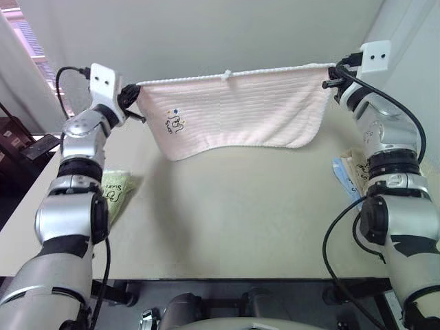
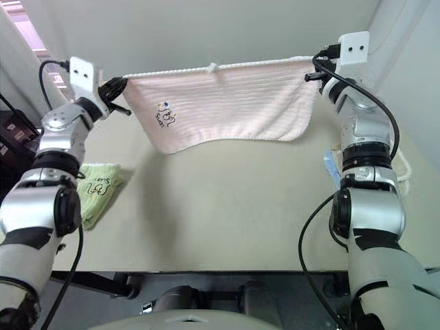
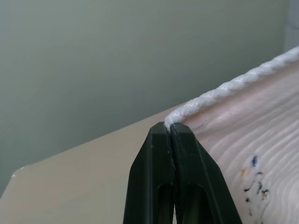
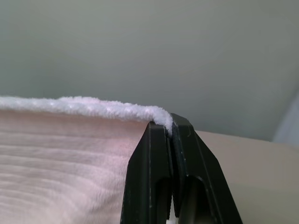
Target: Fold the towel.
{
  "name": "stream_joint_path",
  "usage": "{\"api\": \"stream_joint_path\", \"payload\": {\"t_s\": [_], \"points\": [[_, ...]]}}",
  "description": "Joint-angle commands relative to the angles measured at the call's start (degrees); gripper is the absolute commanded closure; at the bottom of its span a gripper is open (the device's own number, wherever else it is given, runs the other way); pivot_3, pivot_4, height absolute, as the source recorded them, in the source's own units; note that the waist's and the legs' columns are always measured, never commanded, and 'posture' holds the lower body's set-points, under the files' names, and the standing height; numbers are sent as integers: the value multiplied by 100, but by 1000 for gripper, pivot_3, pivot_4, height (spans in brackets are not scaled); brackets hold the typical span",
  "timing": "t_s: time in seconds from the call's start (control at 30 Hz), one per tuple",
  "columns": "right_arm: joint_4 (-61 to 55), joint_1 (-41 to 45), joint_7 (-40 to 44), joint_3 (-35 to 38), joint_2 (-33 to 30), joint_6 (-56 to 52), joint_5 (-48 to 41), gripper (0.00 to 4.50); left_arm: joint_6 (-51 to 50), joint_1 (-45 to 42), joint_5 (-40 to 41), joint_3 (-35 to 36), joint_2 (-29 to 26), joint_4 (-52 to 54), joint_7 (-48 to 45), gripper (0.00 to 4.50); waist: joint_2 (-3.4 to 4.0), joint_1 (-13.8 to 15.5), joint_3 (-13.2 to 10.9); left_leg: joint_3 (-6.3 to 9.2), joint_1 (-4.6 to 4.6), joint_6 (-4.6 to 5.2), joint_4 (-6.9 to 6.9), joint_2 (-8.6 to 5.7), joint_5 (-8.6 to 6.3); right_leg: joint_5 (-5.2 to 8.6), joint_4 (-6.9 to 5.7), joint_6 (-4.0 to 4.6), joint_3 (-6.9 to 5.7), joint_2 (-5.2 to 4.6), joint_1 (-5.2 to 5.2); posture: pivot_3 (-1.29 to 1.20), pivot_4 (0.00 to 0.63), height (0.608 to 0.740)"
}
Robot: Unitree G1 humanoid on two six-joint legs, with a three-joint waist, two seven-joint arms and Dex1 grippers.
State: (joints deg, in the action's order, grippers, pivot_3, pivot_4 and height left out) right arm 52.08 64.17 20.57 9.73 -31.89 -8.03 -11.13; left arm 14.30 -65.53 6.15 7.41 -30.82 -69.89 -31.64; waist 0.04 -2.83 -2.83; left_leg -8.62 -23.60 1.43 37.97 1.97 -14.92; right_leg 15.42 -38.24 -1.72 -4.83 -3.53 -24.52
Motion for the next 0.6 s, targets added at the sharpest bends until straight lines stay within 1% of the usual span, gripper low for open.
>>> {"api": "stream_joint_path", "payload": {"t_s": [0.03, 0.13, 0.23, 0.33, 0.43, 0.53, 0.6], "points": [[910, 682, -207, 208, -126, 850, 136, 4500, 187, -639, -283, 66, -29, -440, 803, 4467, -2, -3, -2, 0, 0, 0, -1, 0, 0, 0, -2, -1, 0, 0, -1, 0, 0, 724], [1206, 692, 163, 197, -208, 1228, 148, 4500, 406, -692, -533, -8, -12, -557, 919, 4467, -1, -33, -2, 0, 1, -1, -6, 0, 0, 3, -2, -4, 0, 0, -2, 0, 0, 724], [972, 345, 905, 218, -301, 1197, -21, 4500, 573, -537, -543, 55, -27, -542, 464, 4467, -2, -62, -2, -1, 1, -1, -7, 0, 1, 4, -2, -6, 0, 0, -2, 0, 0, 724], [32, -525, 1691, 293, -495, 917, -293, 4500, 847, -123, -432, 94, -131, -396, -547, 4467, -3, -66, -1, -1, 1, -1, -1, 0, 1, 4, -2, -7, -2, 0, 4, 0, 0, 724], [-1264, -1511, 2166, 488, -663, 353, -713, 4500, 983, 314, -216, 202, -263, -181, -1431, 4467, -1, -97, -2, 0, 2, -2, 5, -1, 1, 4, -7, -7, -2, -3, 6, 0, 0, 724], [-2538, -2488, 2360, 736, -870, -448, -1149, 4500, 1026, 847, 48, 287, -425, 247, -2309, 4467, -2, -108, -2, 1, 2, -2, 13, 0, 1, 4, -21, -6, -1, -5, 2, 0, 0, 724], [-3220, -3080, 2406, 913, -1000, -933, -1388, 4500, 832, 1289, 319, 370, -517, 783, -2836, 4467, -2, -112, -2, 3, 4, -3, 18, 2, 1, 4, -28, -5, -1, -6, 1, 0, 0, 724]]}}
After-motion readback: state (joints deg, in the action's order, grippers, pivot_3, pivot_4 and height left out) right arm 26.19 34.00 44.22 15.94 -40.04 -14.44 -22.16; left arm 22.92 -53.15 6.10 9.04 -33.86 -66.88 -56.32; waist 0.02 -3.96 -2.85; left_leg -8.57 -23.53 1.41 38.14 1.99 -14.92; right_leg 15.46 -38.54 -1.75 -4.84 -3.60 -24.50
